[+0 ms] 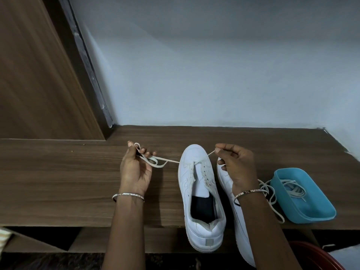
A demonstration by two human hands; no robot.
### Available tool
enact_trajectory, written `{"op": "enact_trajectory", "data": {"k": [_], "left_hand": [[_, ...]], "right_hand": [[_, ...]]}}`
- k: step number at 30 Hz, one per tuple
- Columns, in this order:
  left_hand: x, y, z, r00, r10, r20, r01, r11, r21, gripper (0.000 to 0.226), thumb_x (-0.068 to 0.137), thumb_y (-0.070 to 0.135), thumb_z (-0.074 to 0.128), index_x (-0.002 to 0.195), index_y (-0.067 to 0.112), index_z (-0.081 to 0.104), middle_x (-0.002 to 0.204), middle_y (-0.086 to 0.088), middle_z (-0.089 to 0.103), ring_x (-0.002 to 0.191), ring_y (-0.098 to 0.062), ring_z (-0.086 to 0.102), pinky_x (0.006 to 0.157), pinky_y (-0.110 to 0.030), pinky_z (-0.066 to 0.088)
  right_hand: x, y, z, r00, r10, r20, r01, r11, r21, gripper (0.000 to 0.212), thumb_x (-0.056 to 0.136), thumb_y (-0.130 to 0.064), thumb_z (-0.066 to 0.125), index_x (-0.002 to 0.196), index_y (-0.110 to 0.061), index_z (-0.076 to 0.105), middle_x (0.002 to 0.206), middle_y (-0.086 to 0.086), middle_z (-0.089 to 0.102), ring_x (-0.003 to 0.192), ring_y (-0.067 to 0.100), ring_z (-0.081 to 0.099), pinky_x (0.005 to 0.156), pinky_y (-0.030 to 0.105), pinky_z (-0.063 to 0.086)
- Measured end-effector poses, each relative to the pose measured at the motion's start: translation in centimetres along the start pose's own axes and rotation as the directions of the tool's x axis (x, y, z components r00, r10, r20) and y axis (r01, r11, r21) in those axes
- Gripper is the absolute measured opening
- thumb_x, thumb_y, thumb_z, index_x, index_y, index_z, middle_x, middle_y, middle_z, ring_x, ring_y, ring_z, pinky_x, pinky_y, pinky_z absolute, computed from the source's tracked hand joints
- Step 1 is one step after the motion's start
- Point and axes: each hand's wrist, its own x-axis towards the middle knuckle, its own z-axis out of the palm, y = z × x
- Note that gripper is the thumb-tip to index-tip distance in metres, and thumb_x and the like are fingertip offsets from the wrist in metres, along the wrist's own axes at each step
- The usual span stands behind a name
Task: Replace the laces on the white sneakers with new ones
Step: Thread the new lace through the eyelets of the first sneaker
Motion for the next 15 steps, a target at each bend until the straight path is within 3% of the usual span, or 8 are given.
{"op": "enact_trajectory", "data": {"k": [3, 4, 6, 7, 8, 10, 13, 15], "left_hand": [[0.2, -0.3, -1.0, 0.981, 0.193, -0.032, -0.157, 0.874, 0.460, 0.031, 0.101, 0.032, 0.053, 0.074, 0.019, 0.055, 0.056, 0.004, 0.053, 0.049, -0.012, 0.048, 0.056, -0.030, 0.047], [0.2, -0.5, -1.3, 0.965, 0.261, 0.012, -0.203, 0.723, 0.660, 0.031, 0.098, 0.036, 0.057, 0.072, 0.020, 0.055, 0.058, 0.005, 0.056, 0.052, -0.012, 0.049, 0.058, -0.032, 0.044], [-0.1, -1.1, -1.6, 0.922, 0.347, 0.174, -0.263, 0.230, 0.937, 0.033, 0.090, 0.046, 0.065, 0.070, 0.023, 0.053, 0.068, 0.007, 0.059, 0.063, -0.013, 0.053, 0.065, -0.036, 0.046], [-0.4, -1.4, -1.3, 0.890, 0.377, 0.255, -0.264, -0.028, 0.964, 0.032, 0.086, 0.050, 0.068, 0.072, 0.025, 0.055, 0.079, 0.006, 0.061, 0.072, -0.016, 0.057, 0.071, -0.039, 0.048], [-0.7, -1.6, -0.8, 0.860, 0.387, 0.333, -0.279, -0.189, 0.941, 0.029, 0.084, 0.053, 0.069, 0.078, 0.026, 0.058, 0.090, 0.005, 0.061, 0.083, -0.019, 0.059, 0.079, -0.042, 0.049], [-1.1, -1.9, 0.6, 0.821, 0.292, 0.491, -0.451, -0.197, 0.871, 0.026, 0.085, 0.052, 0.068, 0.095, 0.028, 0.067, 0.105, 0.006, 0.062, 0.098, -0.017, 0.061, 0.090, -0.036, 0.047], [-2.8, -2.6, 3.2, 0.774, -0.090, 0.627, -0.611, 0.153, 0.776, 0.019, 0.091, 0.037, 0.068, 0.110, 0.033, 0.070, 0.111, 0.019, 0.068, 0.108, 0.002, 0.061, 0.091, -0.013, 0.044], [-3.4, -3.3, 4.0, 0.749, -0.207, 0.630, -0.587, 0.234, 0.775, 0.017, 0.092, 0.024, 0.069, 0.108, 0.031, 0.070, 0.103, 0.018, 0.073, 0.104, 0.006, 0.063, 0.091, -0.015, 0.046]], "right_hand": [[0.0, 0.1, -0.1, 0.993, -0.112, 0.029, 0.115, 0.985, -0.131, 0.010, 0.085, -0.003, 0.073, 0.088, -0.012, 0.075, 0.079, 0.006, 0.070, 0.054, 0.007, 0.061, 0.050, 0.015, 0.048], [0.1, 0.3, -0.1, 0.988, -0.147, 0.048, 0.153, 0.970, -0.186, 0.012, 0.083, -0.006, 0.074, 0.084, -0.017, 0.076, 0.080, 0.003, 0.073, 0.060, 0.014, 0.064, 0.055, 0.022, 0.053], [0.3, 0.6, 0.0, 0.978, -0.172, 0.114, 0.198, 0.942, -0.271, 0.014, 0.081, -0.011, 0.077, 0.081, -0.025, 0.077, 0.079, -0.003, 0.075, 0.068, 0.021, 0.068, 0.068, 0.038, 0.060], [0.3, 0.6, 0.1, 0.972, -0.174, 0.157, 0.214, 0.932, -0.294, 0.013, 0.081, -0.013, 0.077, 0.082, -0.026, 0.078, 0.079, -0.006, 0.075, 0.069, 0.018, 0.068, 0.072, 0.042, 0.061], [0.3, 0.7, 0.2, 0.963, -0.180, 0.201, 0.237, 0.921, -0.308, 0.013, 0.082, -0.014, 0.076, 0.084, -0.027, 0.079, 0.080, -0.008, 0.075, 0.069, 0.013, 0.068, 0.075, 0.044, 0.061], [0.2, 0.6, 0.4, 0.941, -0.191, 0.279, 0.281, 0.902, -0.328, 0.014, 0.086, -0.014, 0.073, 0.089, -0.026, 0.079, 0.084, -0.010, 0.076, 0.076, 0.008, 0.069, 0.078, 0.045, 0.060], [-0.1, 0.2, 0.7, 0.916, -0.191, 0.352, 0.316, 0.884, -0.344, 0.015, 0.088, -0.014, 0.072, 0.094, -0.026, 0.077, 0.086, -0.008, 0.075, 0.077, 0.009, 0.071, 0.077, 0.046, 0.060], [-0.1, 0.2, 0.6, 0.920, -0.191, 0.343, 0.312, 0.886, -0.344, 0.013, 0.087, -0.014, 0.073, 0.092, -0.026, 0.074, 0.081, -0.006, 0.075, 0.072, 0.010, 0.071, 0.075, 0.048, 0.060]]}}
